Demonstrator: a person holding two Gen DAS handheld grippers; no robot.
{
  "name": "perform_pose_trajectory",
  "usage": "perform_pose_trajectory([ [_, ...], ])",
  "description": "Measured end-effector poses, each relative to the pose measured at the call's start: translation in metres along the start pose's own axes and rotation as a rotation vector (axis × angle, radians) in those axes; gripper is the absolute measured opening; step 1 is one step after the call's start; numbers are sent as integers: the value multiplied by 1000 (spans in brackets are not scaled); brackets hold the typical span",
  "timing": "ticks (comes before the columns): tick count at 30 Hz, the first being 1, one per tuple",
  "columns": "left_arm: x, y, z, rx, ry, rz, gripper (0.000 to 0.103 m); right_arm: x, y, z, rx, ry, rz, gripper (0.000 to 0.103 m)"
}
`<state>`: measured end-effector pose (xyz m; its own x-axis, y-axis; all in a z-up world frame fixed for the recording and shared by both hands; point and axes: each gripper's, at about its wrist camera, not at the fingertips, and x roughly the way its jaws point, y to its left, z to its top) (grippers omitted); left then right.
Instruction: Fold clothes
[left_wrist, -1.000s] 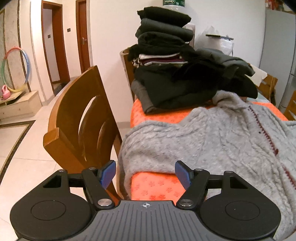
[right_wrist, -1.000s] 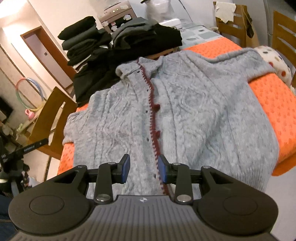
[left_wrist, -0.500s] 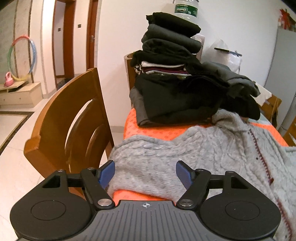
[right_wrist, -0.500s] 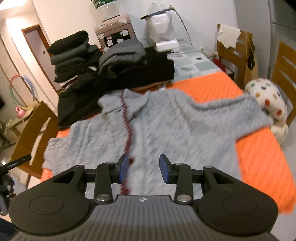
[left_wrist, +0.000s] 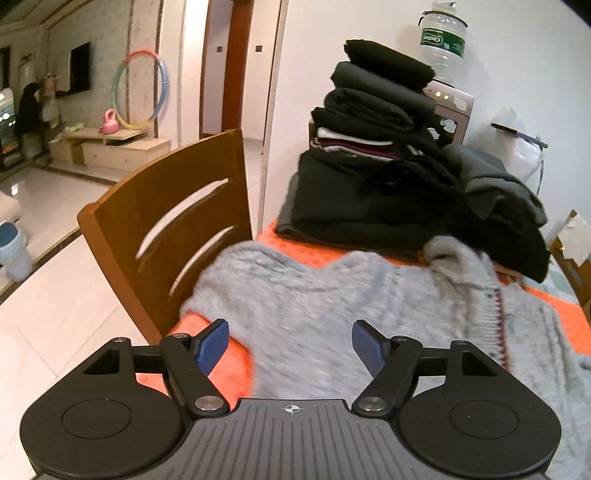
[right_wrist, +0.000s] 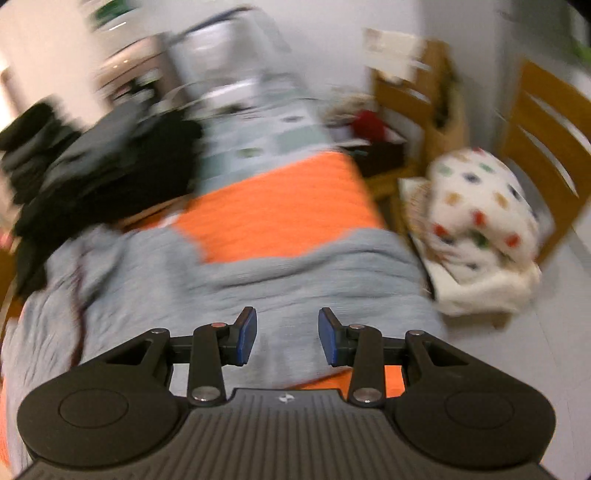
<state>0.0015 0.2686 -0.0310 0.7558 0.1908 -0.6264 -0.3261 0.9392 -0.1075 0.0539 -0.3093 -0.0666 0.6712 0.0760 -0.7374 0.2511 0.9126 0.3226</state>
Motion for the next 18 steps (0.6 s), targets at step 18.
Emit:
perform_pose_trajectory([
  [18, -29, -102, -12, 26, -18, -48, 76, 90, -180, -59, 897, 28, 132, 58],
])
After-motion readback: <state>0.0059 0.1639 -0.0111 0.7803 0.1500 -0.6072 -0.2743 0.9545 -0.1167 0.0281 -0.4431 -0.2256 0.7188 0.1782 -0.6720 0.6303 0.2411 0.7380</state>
